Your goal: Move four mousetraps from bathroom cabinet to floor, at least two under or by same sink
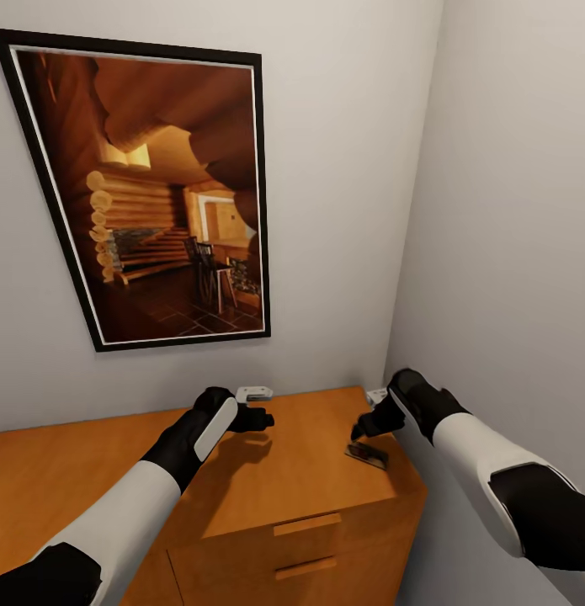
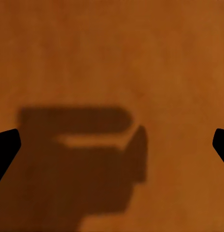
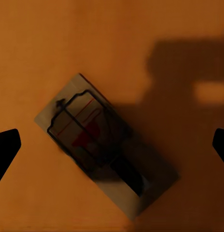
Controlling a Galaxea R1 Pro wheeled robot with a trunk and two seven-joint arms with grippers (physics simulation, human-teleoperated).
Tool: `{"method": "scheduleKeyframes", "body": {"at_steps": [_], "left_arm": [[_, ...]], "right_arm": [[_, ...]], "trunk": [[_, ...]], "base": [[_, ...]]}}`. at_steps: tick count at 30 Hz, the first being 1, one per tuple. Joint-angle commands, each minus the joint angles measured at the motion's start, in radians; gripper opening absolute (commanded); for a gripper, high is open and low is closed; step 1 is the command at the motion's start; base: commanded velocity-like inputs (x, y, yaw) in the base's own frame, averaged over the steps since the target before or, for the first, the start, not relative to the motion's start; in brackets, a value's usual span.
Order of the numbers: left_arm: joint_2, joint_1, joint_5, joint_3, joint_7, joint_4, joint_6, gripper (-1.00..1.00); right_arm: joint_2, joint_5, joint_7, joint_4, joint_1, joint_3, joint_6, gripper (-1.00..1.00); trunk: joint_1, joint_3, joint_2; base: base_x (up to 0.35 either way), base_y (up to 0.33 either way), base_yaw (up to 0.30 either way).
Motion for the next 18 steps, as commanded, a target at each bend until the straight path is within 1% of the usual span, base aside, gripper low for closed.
{"method": "scheduleKeyframes", "body": {"at_steps": [1, 2, 17, 18], "left_arm": [[0.000, -0.001, 0.011, -0.002, 0.010, -0.001, 0.002, 1.00], [0.000, -0.001, 0.011, -0.002, 0.010, -0.001, 0.002, 1.00], [0.000, -0.001, 0.010, -0.001, 0.010, -0.001, 0.002, 1.00], [0.000, -0.001, 0.010, -0.001, 0.010, -0.001, 0.002, 1.00]], "right_arm": [[-0.001, 0.011, 0.010, 0.001, -0.001, 0.003, 0.002, 1.00], [-0.001, 0.011, 0.010, 0.004, -0.001, 0.003, 0.002, 1.00], [-0.003, 0.012, 0.010, 0.009, -0.001, 0.004, 0.002, 1.00], [-0.003, 0.012, 0.010, 0.009, -0.001, 0.004, 0.002, 1.00]], "trunk": [[0.000, -0.002, -0.001], [0.000, -0.002, -0.001], [0.058, -0.049, -0.106], [0.058, -0.049, -0.106]], "base": [[0.000, 0.000, 0.000], [0.000, 0.000, 0.000], [0.000, 0.000, 0.000], [0.000, 0.000, 0.000]]}}
